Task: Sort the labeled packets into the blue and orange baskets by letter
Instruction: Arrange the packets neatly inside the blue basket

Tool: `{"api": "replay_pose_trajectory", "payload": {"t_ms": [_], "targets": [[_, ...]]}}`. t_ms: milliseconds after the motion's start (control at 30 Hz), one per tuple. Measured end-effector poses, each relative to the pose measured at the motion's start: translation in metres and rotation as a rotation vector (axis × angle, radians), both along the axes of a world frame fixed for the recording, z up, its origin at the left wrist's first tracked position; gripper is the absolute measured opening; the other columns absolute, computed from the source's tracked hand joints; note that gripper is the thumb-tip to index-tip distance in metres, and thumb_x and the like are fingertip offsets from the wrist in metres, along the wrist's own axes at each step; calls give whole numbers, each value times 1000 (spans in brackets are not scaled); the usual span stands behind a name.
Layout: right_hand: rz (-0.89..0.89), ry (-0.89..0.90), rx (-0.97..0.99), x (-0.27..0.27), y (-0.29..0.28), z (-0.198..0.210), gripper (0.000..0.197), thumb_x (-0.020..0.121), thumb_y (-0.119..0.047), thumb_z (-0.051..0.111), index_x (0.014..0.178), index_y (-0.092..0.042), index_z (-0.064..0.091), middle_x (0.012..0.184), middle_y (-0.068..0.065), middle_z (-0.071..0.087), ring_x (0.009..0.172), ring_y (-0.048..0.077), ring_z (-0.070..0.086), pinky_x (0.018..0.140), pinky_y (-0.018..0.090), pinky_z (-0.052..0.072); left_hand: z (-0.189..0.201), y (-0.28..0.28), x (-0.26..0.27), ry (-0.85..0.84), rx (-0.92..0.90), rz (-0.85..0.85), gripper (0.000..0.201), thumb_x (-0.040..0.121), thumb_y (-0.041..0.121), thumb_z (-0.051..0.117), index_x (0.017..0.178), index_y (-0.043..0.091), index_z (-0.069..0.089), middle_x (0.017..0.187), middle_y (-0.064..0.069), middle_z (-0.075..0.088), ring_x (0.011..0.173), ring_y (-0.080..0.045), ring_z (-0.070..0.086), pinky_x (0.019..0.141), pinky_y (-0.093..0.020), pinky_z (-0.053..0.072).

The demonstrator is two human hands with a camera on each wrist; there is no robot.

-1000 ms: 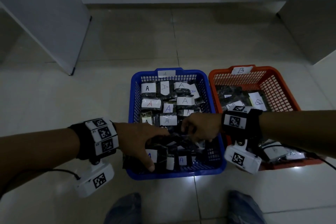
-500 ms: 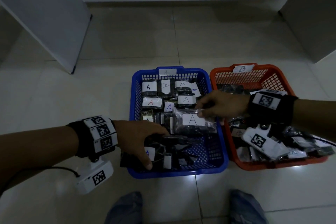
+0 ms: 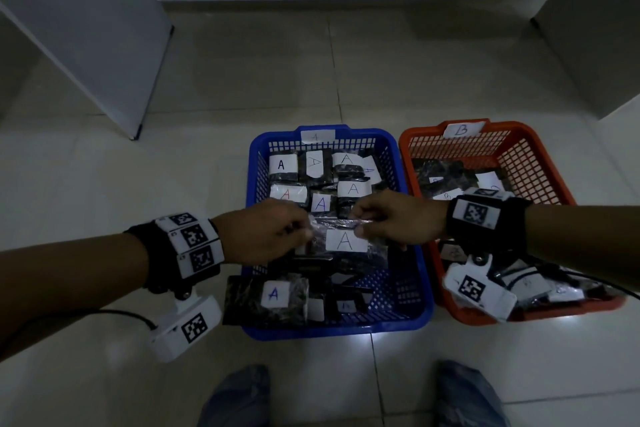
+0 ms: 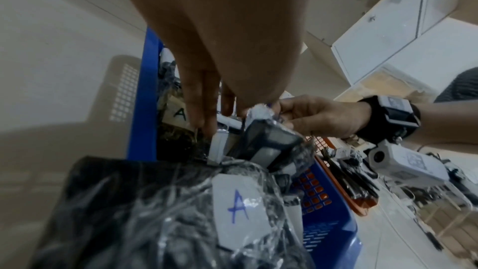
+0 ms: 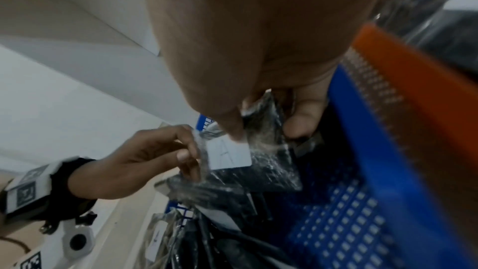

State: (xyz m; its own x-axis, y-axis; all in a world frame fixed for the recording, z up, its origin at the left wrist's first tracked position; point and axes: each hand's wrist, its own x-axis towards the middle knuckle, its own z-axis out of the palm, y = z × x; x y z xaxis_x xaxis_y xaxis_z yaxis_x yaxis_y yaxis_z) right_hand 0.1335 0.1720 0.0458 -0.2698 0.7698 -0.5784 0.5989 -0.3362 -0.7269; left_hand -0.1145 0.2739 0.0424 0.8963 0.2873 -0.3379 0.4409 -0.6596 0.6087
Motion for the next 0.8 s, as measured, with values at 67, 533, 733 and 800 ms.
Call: {"api": "replay_pose_trajectory", "payload": {"t_ms": [67,533,733,800], "targets": [[-2,27,-7,4,-1,1,8,102,-25,56,105,-17,55,75,-2,60,53,6,52,50,30,49,-2,3,1,-22,63,7,14,103,19,45,97,20,58,90,12,52,80,1,48,72,-20,36],[6,-202,154,19,4,19,10,102,-24,54,105,-17,59,88,3,69,61,20,63,56,32,54,-3,-9,2,232,-214,-79,72,82,84,40,96,17,63,95,-14,62,84,-28,62,80,-40,55],[65,-515,429,24,4,24,14,96,-32,58,103,-22,63,79,-11,64,65,1,61,63,29,52,-10,-12,-3,191,-19,-228,50,88,64,59,123,27,56,113,10,53,100,-6,53,87,-24,48],[219,-532,375,24,3,23,17,96,-36,58,105,-23,65,88,-10,67,72,2,62,66,28,52,-11,-11,-1,180,-13,-228,46,92,59,56,124,26,56,113,11,54,98,-4,53,84,-20,47]]}}
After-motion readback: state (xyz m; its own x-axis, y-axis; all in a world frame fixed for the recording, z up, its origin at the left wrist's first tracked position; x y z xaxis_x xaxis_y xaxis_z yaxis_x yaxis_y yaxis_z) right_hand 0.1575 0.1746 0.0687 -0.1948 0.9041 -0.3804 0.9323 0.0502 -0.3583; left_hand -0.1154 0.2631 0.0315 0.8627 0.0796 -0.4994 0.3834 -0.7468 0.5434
